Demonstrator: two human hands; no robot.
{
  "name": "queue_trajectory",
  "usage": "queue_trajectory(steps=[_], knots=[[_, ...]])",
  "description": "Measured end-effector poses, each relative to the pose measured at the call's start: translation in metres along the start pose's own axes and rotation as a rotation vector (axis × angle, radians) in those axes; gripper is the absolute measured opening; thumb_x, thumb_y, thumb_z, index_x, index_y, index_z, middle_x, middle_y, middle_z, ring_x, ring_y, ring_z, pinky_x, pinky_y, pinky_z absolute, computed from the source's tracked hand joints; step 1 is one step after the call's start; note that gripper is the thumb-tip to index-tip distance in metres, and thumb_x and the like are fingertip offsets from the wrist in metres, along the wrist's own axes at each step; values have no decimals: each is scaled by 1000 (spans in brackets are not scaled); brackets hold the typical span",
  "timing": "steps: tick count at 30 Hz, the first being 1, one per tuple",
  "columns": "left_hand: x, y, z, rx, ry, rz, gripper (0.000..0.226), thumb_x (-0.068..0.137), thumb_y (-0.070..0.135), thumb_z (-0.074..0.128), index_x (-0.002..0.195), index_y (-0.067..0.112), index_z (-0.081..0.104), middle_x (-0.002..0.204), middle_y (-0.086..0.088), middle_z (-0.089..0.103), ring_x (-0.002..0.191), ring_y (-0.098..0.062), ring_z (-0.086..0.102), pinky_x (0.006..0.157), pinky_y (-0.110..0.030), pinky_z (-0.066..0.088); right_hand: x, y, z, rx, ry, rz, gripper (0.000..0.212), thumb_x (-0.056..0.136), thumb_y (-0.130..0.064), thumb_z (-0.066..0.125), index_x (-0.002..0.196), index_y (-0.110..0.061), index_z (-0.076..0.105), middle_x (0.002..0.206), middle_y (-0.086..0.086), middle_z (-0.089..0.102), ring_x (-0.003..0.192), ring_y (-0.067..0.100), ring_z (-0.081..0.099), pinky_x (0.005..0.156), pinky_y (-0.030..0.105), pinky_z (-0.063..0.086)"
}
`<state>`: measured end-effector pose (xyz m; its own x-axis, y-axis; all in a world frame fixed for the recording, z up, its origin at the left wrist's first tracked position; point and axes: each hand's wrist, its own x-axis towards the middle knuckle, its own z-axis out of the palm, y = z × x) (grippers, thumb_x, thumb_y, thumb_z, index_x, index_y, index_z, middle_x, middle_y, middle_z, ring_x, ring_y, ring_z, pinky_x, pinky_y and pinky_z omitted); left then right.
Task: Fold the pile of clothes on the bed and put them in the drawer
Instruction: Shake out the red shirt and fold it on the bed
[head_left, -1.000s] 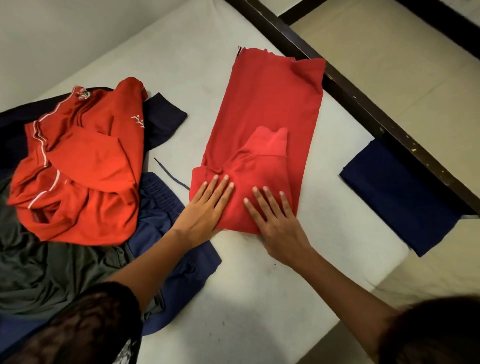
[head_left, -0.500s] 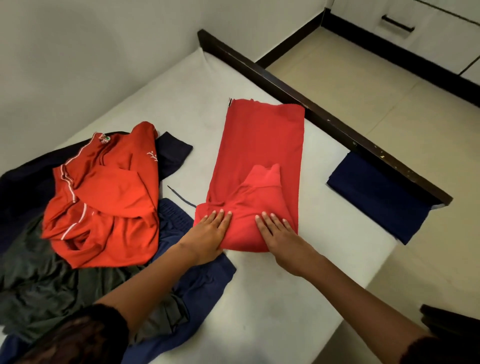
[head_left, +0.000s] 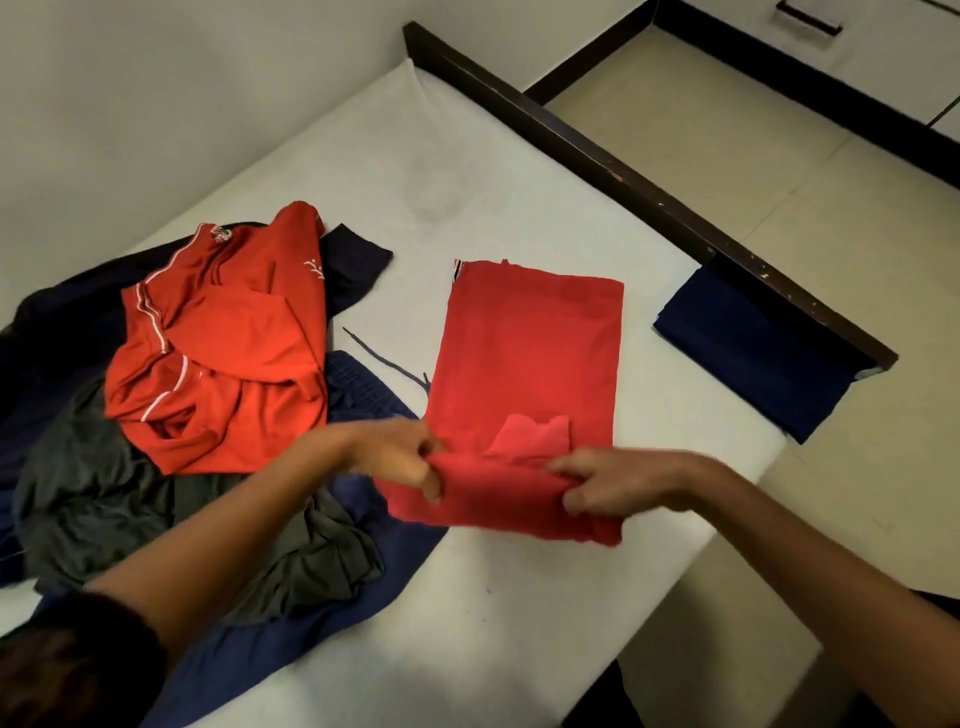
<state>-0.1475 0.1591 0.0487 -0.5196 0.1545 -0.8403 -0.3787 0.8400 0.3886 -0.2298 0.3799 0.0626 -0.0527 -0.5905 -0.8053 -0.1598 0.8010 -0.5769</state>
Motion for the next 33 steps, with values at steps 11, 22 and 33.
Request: queue_trajectory(steps=[11, 22, 33], knots=[[79, -20, -2, 122, 830, 46, 81, 84, 49, 60, 144, 5, 29, 146, -16, 36, 135, -31, 32, 110, -38, 25, 81, 52, -13, -656, 914, -44, 61, 83, -22, 64, 137, -4, 43, 143, 19, 41, 132, 35, 39, 107, 49, 33], [98, -41, 95, 751, 678, 257, 129, 48, 59, 81, 145, 3, 18, 150, -14, 31, 136, -37, 32, 109, -50, 29, 109, 95, 61, -987, 787, -67, 109, 64, -28, 79, 150, -19, 12, 151, 12, 31, 137, 39, 31, 101, 63, 24], [70, -24, 65, 692, 491, 280, 51, 99, 17, 29, 143, -8, 21, 150, -26, 22, 139, -34, 27, 114, -37, 22, 67, 69, 34, -666, 495, -173, 76, 93, 6, 35, 150, -22, -7, 158, 1, -11, 146, 21, -1, 117, 41, 15]])
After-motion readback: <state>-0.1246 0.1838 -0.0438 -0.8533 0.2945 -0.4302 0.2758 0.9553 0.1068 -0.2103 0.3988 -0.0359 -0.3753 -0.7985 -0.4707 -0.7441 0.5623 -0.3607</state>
